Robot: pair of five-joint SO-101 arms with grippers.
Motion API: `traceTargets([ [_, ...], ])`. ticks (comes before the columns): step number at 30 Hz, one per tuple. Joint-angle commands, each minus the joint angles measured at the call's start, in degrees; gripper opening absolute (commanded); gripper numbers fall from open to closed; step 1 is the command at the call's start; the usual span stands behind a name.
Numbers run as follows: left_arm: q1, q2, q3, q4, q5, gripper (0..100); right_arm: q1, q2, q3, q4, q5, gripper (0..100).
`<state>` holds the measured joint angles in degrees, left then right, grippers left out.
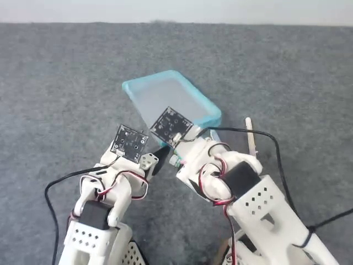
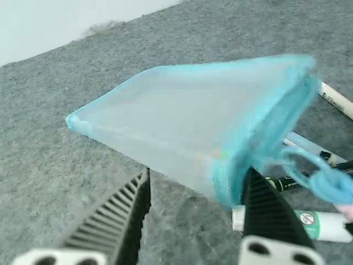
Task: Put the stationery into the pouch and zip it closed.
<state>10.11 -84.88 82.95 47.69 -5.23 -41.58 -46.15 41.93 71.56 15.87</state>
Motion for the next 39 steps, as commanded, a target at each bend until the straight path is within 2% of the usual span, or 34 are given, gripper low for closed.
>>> traceTargets([
  [1, -0.6, 0.6, -0.8, -2.0, -0.2, 25, -0.2, -1.5, 0.4, -1.5, 1.2, 0.6],
  [5, -4.1, 0.6, -1.5, -2.1, -0.2, 25, -0.2, -1.5, 1.0, -1.5, 1.1, 0.6],
  [10, -4.6, 0.7, -1.5, -2.1, -0.2, 25, 0.5, -1.6, 0.6, -1.3, 1.1, 0.6],
  [17, -4.8, 0.7, -1.4, -2.1, -0.4, 25, 12.5, -1.6, 0.5, -1.9, 4.4, 0.6],
  [20, -4.8, 0.7, -1.4, -2.1, -0.4, 25, 15.2, -1.6, 0.6, -2.8, 4.4, 0.6],
  [27, -5.0, 0.7, -1.4, -2.1, -0.4, 25, 15.6, -1.6, 0.6, -2.5, 4.5, 0.6],
  [33, -8.7, 0.7, -1.4, -2.9, -0.4, 25, 15.6, -1.5, 0.6, -2.2, 4.5, 0.6],
  [35, -7.0, 0.5, -1.6, -1.6, -0.4, 25, 15.3, -1.1, 0.5, -2.8, 4.0, 0.6],
  [39, 3.3, 0.3, -4.9, 5.5, -0.5, 29, 10.9, -0.9, -2.7, -3.5, 2.4, 0.6],
])
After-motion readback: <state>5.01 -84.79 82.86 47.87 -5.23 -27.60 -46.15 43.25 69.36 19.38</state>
